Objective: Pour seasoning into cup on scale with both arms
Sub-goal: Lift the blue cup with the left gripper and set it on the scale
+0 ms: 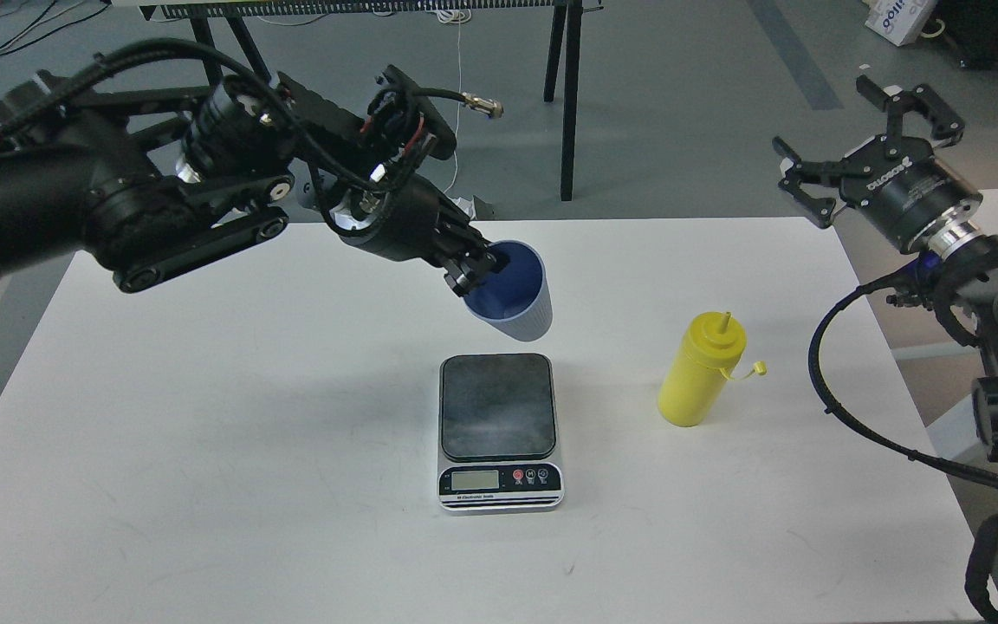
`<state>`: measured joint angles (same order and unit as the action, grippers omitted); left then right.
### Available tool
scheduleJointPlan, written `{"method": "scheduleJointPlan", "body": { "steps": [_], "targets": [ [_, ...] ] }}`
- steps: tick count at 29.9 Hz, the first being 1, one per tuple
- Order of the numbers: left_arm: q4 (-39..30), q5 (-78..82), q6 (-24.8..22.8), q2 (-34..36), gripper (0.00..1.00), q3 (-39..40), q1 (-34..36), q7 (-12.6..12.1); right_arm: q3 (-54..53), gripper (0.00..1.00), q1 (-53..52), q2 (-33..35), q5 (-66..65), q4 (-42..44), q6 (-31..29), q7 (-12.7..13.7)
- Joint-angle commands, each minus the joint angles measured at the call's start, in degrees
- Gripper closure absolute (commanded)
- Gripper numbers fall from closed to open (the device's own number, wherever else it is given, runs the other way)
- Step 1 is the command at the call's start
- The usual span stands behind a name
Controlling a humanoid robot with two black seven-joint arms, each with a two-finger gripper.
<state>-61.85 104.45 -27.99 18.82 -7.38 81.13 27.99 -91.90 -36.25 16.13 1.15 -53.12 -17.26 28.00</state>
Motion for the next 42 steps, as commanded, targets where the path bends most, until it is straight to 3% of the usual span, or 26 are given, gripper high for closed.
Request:
{"method": "scheduleJointPlan", "body": {
  "steps": [1,20,35,38,42],
  "targets": [
    [0.33,1.37,-0.01,-2.65,0.99,-0.80,-1.77,0.01,-0.12,0.01,-4.08,1.01,0.00,1.27,1.18,0.00],
    [1.47,4.18,-0.01,-2.12,0.97,-1.24,-5.90,0.01,-0.04,0.01,-3.65,1.27,0.00,1.18,1.26,0.00],
    [1.56,3.92,-0.01,-1.86,0.88,-1.24,-7.04,0.01,-0.21,0.01,-2.69,1.27,0.00,1.09,1.09,0.00],
    [1.56,3.48,-0.01,-1.68,0.78,-1.24,-6.96,0.01,-0.21,0.01,-2.51,1.27,0.00,1.09,1.09,0.00],
    [1.56,3.13,-0.01,-1.60,0.40,-0.97,-6.69,0.01,-0.04,0.01,-2.16,1.27,0.00,1.09,1.09,0.00]
  ]
}}
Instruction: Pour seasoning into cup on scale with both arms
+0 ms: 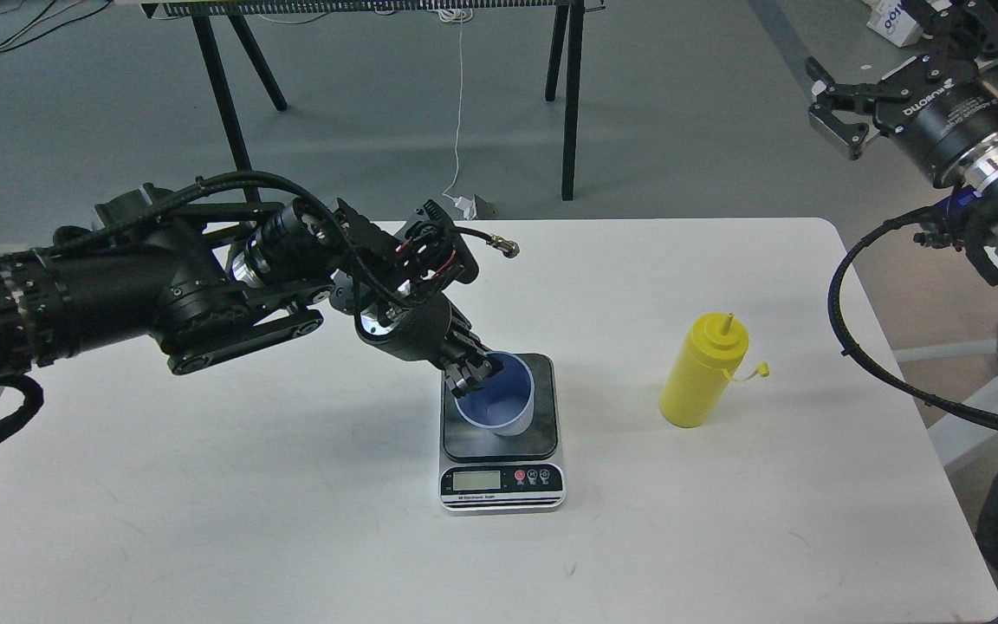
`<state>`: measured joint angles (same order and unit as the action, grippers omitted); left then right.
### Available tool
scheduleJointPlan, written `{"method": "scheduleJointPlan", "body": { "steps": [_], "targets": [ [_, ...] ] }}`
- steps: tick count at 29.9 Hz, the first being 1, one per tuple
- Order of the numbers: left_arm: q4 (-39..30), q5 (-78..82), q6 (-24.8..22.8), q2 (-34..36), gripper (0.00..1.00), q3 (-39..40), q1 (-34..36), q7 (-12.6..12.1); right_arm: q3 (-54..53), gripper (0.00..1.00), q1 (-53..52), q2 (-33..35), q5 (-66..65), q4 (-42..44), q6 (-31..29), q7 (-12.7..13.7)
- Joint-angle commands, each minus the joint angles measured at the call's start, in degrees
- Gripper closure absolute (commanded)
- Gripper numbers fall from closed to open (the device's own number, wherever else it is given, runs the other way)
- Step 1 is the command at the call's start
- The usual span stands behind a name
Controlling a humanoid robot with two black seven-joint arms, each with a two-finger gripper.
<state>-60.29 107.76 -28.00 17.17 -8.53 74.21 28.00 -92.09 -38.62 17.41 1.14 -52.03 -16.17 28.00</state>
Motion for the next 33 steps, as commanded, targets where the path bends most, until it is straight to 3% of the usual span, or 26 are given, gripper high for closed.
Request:
{"method": "scheduleJointPlan", "body": {
  "steps": [1,8,11,15,19,23,28,33],
  "targets": [
    [-0.01,-0.18,0.00,0.14,0.36,0.36,0.23,0.00,0.25,0.01,0.38,-0.09,0.00,0.00,-0.01,0.00],
    [-0.01,-3.25,0.00,1.10,0.08,0.88,1.46,0.00,0.86,0.01,0.82,-0.09,0.00,-0.17,-0.01,0.00],
    [-0.01,-8.68,0.00,4.17,0.02,1.67,5.31,0.00,2.00,0.01,0.56,-0.09,0.00,-0.52,-0.09,0.00],
    [3.50,-19.93,0.00,5.76,0.01,3.87,10.24,0.00,6.91,0.01,-4.43,0.17,-0.09,-0.52,-0.44,0.00],
    [6.31,-28.90,0.00,9.79,0.01,4.22,10.96,0.00,6.85,0.01,-12.95,3.85,0.43,0.18,0.52,0.00],
    [10.88,-37.34,0.00,13.41,0.01,8.87,9.73,0.00,0.27,0.01,-16.49,7.19,12.79,3.33,7.53,0.00],
    [19.84,-48.50,0.00,13.32,0.01,14.33,5.95,0.00,-4.58,0.01,-6.06,11.06,34.15,4.75,19.05,0.00],
    [23.81,-54.84,0.00,12.62,0.01,14.60,4.02,0.00,-5.55,0.01,10.63,11.68,41.65,0.55,19.77,0.00]
  ]
}}
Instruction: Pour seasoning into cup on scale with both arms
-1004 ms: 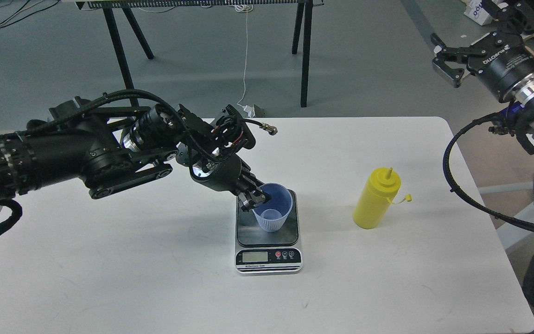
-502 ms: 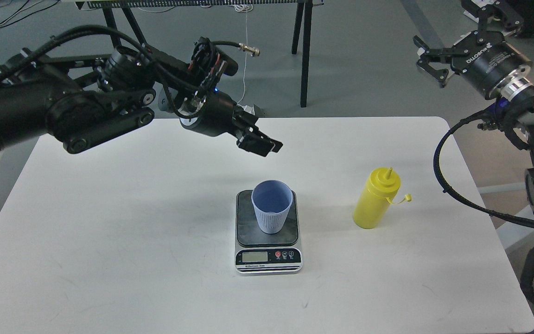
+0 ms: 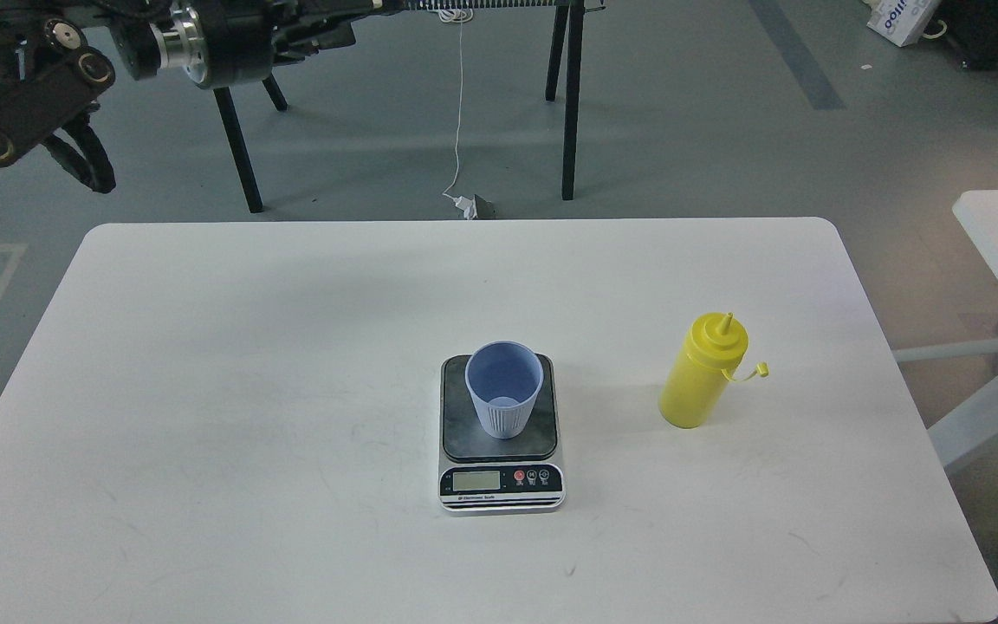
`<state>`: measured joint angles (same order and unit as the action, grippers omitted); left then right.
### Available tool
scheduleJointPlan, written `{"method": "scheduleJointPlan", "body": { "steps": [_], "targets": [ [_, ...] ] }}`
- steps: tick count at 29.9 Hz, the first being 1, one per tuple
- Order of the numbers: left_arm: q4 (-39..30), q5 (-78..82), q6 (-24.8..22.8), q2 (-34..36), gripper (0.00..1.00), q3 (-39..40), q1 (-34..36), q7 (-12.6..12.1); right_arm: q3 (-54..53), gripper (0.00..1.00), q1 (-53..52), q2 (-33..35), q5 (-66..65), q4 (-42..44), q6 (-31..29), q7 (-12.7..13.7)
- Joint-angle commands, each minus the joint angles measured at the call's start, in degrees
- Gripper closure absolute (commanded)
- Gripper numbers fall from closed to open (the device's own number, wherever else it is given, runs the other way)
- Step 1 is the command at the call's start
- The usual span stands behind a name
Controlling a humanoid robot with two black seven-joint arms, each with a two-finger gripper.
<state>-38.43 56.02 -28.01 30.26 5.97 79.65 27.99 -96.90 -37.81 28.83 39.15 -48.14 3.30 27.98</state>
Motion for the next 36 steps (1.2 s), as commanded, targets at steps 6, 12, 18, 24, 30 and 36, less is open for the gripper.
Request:
{"method": "scheduleJointPlan", "body": {
  "steps": [6,12,18,24,30,36],
  "targets": [
    [2.39,-3.64,0.01,-2.48,0.01,0.10,-3.18,0.01,0.13,0.01,30.39,-0.09,3.48,-16.44,-0.75,0.02],
    [2.48,-3.46,0.01,-4.24,0.01,-0.16,-3.71,0.01,4.61,0.01,44.21,-0.53,3.13,-23.75,-4.35,0.02],
    [2.48,-3.46,0.01,-4.33,0.01,-0.25,-3.97,0.01,12.96,0.01,47.57,-0.88,-1.78,-22.53,-8.48,0.02],
    [2.48,-3.55,0.01,-3.81,0.01,-0.16,-5.20,0.01,15.43,0.01,45.02,-7.38,-8.20,-21.74,-9.01,0.02],
    [2.48,-3.55,0.01,-3.37,0.01,-0.16,-5.64,0.01,17.45,0.01,39.40,-12.04,-13.21,-16.03,-9.01,0.02],
    [2.48,-3.64,0.01,-3.37,0.01,-0.16,-5.64,0.01,20.35,0.01,36.32,-13.18,-13.57,-11.99,-9.19,0.02]
  ]
}}
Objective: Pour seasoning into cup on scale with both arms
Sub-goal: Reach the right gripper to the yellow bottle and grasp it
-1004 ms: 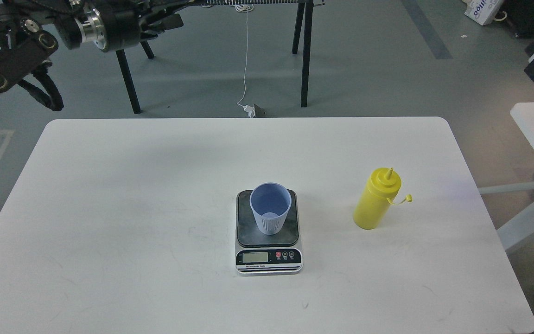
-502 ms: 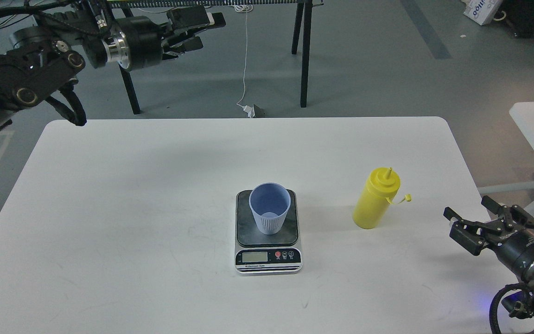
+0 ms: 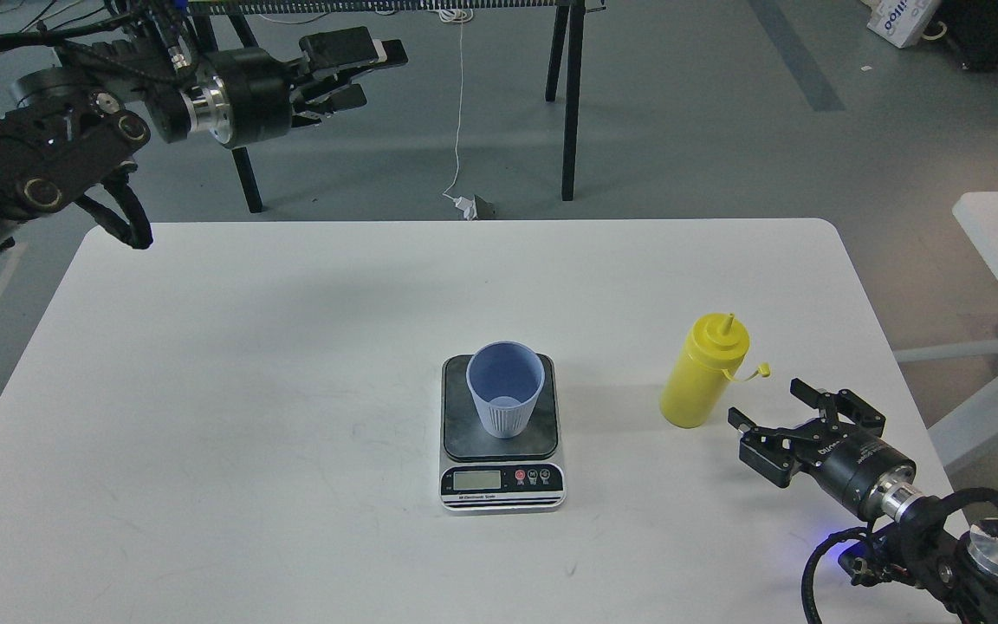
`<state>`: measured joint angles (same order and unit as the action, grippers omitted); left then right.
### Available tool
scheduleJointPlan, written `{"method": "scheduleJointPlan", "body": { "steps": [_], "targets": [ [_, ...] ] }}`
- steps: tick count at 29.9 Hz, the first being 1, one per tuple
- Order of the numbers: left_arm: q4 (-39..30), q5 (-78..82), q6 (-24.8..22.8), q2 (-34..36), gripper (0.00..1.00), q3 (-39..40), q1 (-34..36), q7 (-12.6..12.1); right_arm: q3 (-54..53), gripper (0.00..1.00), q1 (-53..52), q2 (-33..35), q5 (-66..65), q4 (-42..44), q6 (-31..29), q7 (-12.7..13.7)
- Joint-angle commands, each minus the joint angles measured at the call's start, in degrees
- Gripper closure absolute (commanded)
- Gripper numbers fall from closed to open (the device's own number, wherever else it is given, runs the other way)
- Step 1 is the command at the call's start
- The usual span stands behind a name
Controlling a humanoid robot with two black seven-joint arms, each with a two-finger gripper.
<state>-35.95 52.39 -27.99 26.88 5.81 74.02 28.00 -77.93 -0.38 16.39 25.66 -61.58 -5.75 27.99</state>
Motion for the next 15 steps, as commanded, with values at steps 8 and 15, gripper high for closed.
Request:
{"method": "scheduleJointPlan", "body": {
  "steps": [8,15],
  "targets": [
    [0.00,-0.01,-0.01,-0.07,0.01,0.00,-0.71,0.00,4.18,0.01,-1.91,-1.97,-0.17,2.43,-0.05,0.01],
    [-0.09,-0.10,-0.01,0.01,0.01,0.08,-0.89,0.00,5.42,0.01,-2.70,-2.50,-0.96,3.13,-0.05,0.01]
  ]
}}
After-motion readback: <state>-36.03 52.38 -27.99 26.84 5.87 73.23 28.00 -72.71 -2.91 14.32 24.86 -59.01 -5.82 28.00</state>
